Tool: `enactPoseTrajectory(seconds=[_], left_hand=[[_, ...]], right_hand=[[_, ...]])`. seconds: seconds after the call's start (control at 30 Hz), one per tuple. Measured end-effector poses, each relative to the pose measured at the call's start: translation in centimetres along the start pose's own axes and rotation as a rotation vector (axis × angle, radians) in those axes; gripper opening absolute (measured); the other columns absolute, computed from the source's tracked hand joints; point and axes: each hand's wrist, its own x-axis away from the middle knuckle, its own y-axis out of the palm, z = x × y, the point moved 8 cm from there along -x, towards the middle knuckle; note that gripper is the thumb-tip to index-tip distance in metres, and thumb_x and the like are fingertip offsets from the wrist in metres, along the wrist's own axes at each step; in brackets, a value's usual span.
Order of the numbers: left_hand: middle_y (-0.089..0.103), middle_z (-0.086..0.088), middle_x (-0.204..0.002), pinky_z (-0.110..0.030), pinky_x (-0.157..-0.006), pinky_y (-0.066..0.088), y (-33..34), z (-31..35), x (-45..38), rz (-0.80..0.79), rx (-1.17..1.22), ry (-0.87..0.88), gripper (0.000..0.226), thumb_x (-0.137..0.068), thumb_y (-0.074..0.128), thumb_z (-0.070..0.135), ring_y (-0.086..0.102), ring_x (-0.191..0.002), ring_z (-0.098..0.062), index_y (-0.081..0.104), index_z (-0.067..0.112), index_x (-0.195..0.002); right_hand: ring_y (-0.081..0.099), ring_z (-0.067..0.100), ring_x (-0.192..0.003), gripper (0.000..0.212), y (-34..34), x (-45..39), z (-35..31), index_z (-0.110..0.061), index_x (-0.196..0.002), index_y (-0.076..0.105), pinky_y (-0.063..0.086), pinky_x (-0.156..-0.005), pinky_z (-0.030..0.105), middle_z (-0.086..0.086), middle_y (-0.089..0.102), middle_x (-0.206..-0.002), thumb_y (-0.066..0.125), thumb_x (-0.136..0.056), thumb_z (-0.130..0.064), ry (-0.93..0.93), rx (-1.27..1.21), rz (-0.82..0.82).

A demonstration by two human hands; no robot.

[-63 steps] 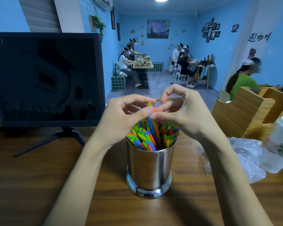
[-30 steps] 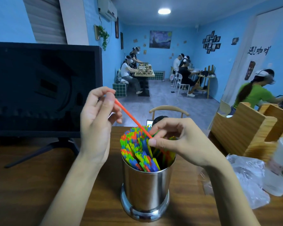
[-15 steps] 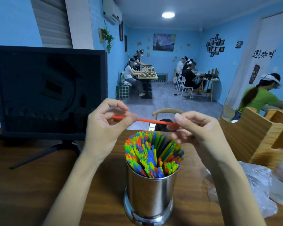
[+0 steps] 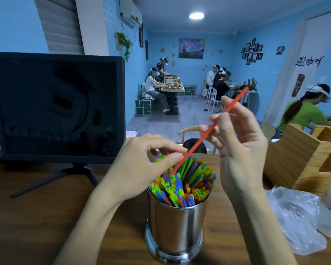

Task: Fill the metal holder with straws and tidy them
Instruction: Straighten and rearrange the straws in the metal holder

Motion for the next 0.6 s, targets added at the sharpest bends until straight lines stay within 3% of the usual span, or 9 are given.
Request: enactPoseTrajectory(seconds=[0.1,0.2,0.27,0.37,0.47,0.6], left_hand=[[0.071,0.019,-0.087,-0.033,-0.080,0.052,0.0,-0.7,0.0,-0.061,-0.078,-0.024,0.009,-0.087,0.079,0.032,0.065,-0.092,-0.011,0.081,0.038,-0.093],[0.073,0.022,-0.089,-0.029,-0.082,0.053,0.6,-1.1,0.2,-0.157,-0.107,-0.083,0.009,-0.086,0.078,0.031,0.067,-0.090,-0.002,0.081,0.036,-0.093],[0.072,0.027,-0.093,-0.032,-0.088,0.054,1.0,-1.2,0.3,-0.203,-0.151,-0.099,0.010,-0.086,0.078,0.034,0.067,-0.092,0.003,0.080,0.038,-0.095],[0.073,0.022,-0.097,-0.034,-0.092,0.053,0.8,-1.5,0.5,-0.246,-0.210,-0.116,0.015,-0.083,0.079,0.042,0.065,-0.096,0.003,0.077,0.045,-0.098],[0.073,0.017,-0.095,-0.030,-0.090,0.052,0.7,-1.7,0.6,-0.258,-0.232,-0.122,0.022,-0.073,0.074,0.052,0.064,-0.095,0.004,0.074,0.050,-0.096],[0.071,0.020,-0.091,-0.033,-0.089,0.049,1.0,-1.6,0.5,-0.252,-0.244,-0.093,0.030,-0.070,0.070,0.064,0.062,-0.096,-0.001,0.075,0.046,-0.093]], right_hand=[[0.070,0.017,-0.068,0.031,-0.9,-0.3,-0.8,-0.024,-0.127,0.063,0.059,-0.073,0.031,-0.003,0.068,-0.085,0.061,-0.098,-0.013,-0.105,0.107,0.038],[0.070,0.031,-0.067,0.059,0.3,0.0,0.4,-0.033,-0.145,0.048,0.059,-0.067,0.032,0.009,0.066,-0.089,0.064,-0.097,-0.002,-0.068,0.261,-0.158],[0.065,0.037,-0.065,0.068,1.4,0.5,1.8,-0.039,-0.151,0.042,0.058,-0.065,0.044,0.002,0.066,-0.096,0.065,-0.097,-0.002,-0.045,0.426,-0.314],[0.059,0.032,-0.060,0.055,2.4,1.2,3.5,-0.038,-0.138,0.054,0.052,-0.067,0.056,-0.017,0.062,-0.092,0.063,-0.097,-0.004,-0.005,0.640,-0.497],[0.066,0.016,-0.059,0.042,2.4,1.4,4.0,-0.032,-0.116,0.058,0.055,-0.069,0.051,-0.013,0.062,-0.086,0.066,-0.090,-0.001,0.076,0.655,-0.522],[0.071,0.017,-0.065,0.018,2.3,1.5,4.5,-0.016,-0.087,0.060,0.057,-0.069,0.045,-0.010,0.070,-0.075,0.070,-0.086,-0.001,0.129,0.673,-0.527]])
